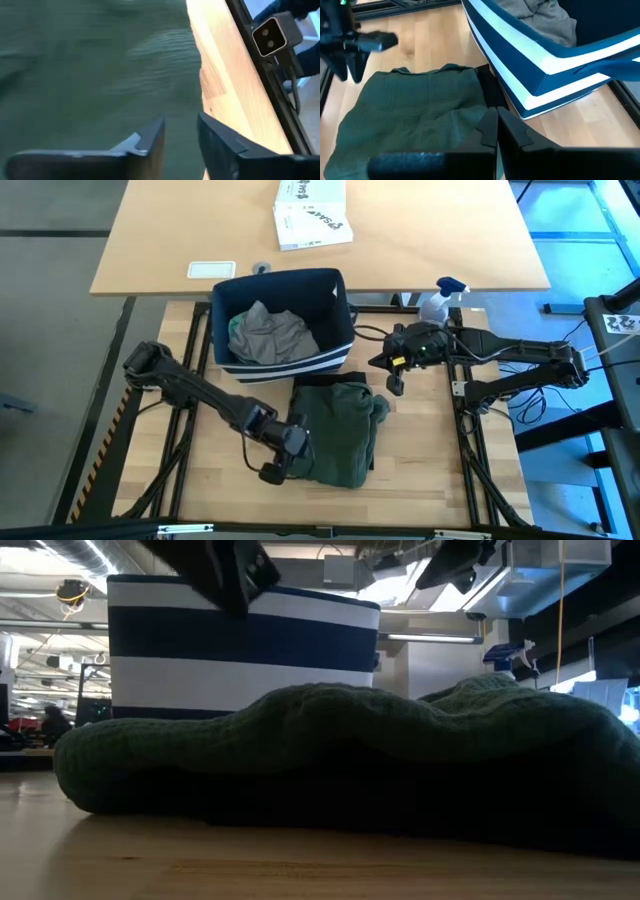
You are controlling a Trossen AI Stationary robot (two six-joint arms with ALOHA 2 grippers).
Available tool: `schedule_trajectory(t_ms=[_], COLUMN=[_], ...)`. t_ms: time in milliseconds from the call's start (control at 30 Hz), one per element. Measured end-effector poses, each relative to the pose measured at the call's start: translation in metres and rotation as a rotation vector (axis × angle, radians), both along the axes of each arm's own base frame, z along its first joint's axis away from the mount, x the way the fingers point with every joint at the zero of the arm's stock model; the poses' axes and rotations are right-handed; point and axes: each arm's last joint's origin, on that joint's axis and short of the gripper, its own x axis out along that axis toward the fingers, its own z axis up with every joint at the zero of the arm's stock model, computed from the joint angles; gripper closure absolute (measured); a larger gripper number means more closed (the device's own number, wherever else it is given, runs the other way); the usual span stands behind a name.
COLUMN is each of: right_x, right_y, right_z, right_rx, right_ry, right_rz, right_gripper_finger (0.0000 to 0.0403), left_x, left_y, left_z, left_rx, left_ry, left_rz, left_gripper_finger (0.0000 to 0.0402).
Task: Fold Laundry from Bin
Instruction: Put the folded green polo shirt into the blue bin
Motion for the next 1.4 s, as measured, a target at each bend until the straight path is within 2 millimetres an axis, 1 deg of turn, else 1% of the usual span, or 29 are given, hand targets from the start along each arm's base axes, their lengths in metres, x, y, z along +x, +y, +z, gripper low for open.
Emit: schedule_trajectory(t_ms=[133,267,333,400,500,600,767,900,1000,1100,1200,1333,1400], right_x=[-0.001,-0.002,-0.003,-0.003,-0.003,-0.003,-0.003,-0.003,-0.003,-0.004,-0.004,-0.004,-0.004], right_y=[0.0,0.001,0.001,0.001,0.001,0.001,0.001,0.001,0.001,0.001,0.001,0.001,0.001], right_z=[-0.001,-0.003,-0.004,-0.004,-0.004,-0.004,-0.004,-0.004,-0.004,-0.005,-0.005,-0.005,-0.005], right_rx=[0.013,0.046,0.053,0.053,0.054,0.054,0.055,0.071,0.072,0.073,0.076,0.077,0.079], right_ry=[0.017,0.034,0.045,0.045,0.046,0.045,0.046,0.045,0.049,0.056,0.06,0.059,0.059], right_rz=[-0.007,-0.021,-0.024,-0.025,-0.025,-0.026,-0.027,-0.04,-0.041,-0.041,-0.045,-0.047,-0.048], right_gripper_finger=[0.0398,0.0398,0.0398,0.0398,0.0398,0.0398,0.0398,0.0398,0.0398,0.0398,0.0398,0.0398,0.0398], left_x=[0.009,0.016,0.016,0.014,0.01,0.009,0.009,0.011,0.012,0.012,0.015,0.018,0.018], left_y=[-0.011,-0.019,-0.022,-0.028,-0.037,-0.043,-0.056,-0.063,-0.067,-0.068,-0.062,-0.057,-0.057], left_z=[-0.018,-0.028,-0.031,-0.032,-0.035,-0.04,-0.059,-0.077,-0.085,-0.091,-0.096,-0.103,-0.102], left_rx=[0.012,0.006,0.039,0.101,0.188,0.227,0.342,0.372,0.395,0.472,0.5,0.505,0.518], left_ry=[-0.003,-0.034,-0.045,-0.067,-0.096,-0.1,-0.107,-0.094,-0.106,-0.115,-0.113,-0.085,-0.088], left_rz=[-0.039,-0.045,-0.038,-0.062,-0.12,-0.144,-0.183,-0.198,-0.188,-0.113,-0.042,-0.008,-0.001], left_gripper_finger=[0.0238,0.0178,0.0152,0.0132,0.0115,0.0108,0.0107,0.0107,0.0107,0.0107,0.0107,0.0109,0.0119])
